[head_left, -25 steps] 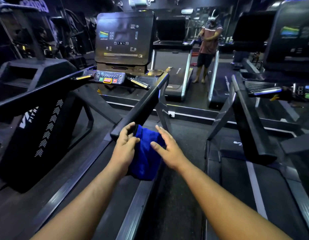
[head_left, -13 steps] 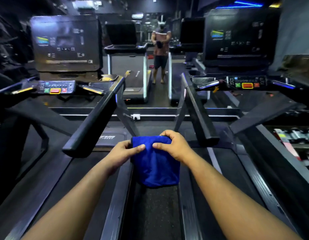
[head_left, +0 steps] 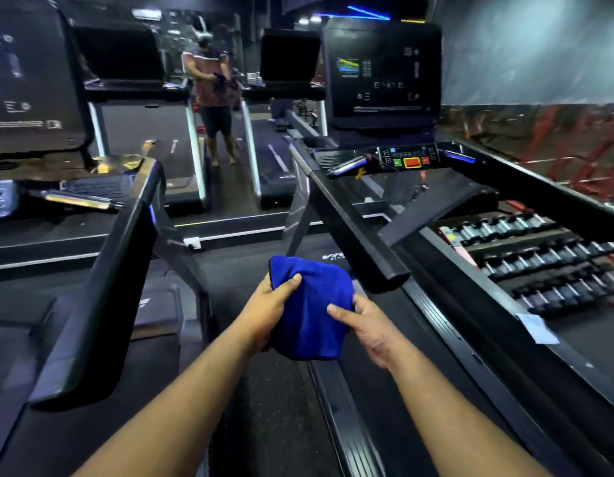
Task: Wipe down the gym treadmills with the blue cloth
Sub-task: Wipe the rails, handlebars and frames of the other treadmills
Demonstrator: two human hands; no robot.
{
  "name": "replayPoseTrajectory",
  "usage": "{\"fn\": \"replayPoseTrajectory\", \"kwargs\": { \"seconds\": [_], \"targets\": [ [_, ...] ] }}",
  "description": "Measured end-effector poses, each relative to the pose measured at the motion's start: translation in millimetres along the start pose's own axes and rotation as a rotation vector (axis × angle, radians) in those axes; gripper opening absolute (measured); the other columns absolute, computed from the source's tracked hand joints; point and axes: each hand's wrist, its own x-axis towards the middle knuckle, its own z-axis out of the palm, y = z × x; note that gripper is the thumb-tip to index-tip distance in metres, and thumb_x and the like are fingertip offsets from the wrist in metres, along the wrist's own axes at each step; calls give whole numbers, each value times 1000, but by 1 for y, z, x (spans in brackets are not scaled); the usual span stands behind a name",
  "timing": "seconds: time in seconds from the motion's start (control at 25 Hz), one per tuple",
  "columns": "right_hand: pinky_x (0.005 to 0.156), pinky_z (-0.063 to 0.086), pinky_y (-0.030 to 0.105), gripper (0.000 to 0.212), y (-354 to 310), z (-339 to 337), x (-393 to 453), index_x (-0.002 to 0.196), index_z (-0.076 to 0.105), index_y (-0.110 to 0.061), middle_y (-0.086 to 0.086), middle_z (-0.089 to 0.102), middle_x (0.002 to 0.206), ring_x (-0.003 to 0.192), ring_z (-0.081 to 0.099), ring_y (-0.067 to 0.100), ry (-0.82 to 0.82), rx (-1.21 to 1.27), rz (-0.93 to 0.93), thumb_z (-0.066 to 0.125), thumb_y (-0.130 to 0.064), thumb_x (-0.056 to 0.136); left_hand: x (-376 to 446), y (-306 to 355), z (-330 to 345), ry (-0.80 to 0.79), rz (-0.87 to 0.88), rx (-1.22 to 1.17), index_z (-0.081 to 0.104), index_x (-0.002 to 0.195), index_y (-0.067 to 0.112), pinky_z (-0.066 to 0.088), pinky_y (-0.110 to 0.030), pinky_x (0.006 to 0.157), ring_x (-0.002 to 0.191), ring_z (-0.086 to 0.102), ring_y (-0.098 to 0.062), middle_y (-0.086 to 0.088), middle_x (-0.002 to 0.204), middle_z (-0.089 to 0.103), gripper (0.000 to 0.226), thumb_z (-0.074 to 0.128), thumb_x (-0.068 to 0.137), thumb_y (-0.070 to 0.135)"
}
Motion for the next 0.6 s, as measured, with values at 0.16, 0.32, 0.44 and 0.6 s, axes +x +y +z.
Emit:
{"fn": "replayPoseTrajectory", "kwargs": {
  "seconds": [0.16,0.32,0.44,0.6],
  "targets": [
    [76,55,25,25,8,9,-2,114,64,-19,0,75,107,99,71,17,347,-90,-174,69,-10,92,19,-14,-12,47,141,413,64,110,26,55,-39,93,102,68,-11,8,106,73,28,70,89,44],
    [77,50,22,24,-9,-3,-12,102,57,-23,-7,72,98,90,67,8,645,-462,-315,76,-22,87,34,-13,11,2,191,421,67,107,27,57,-42,89,95,70,-5,12,101,75,38,76,79,50],
    [80,48,26,37,-48,-27,-11,111,51,-26,-8,68,106,94,64,10,761,-692,-401,76,-28,85,56,-6,43,-28,253,393,65,110,27,57,-42,90,98,69,-7,11,104,73,42,78,75,47],
    [87,48,40,47,-92,-60,23,126,45,-18,2,55,130,112,58,24,865,-1175,-458,70,-32,88,105,4,79,-54,195,407,56,100,43,59,-48,82,96,69,-13,12,102,71,43,78,65,55]
  ]
}}
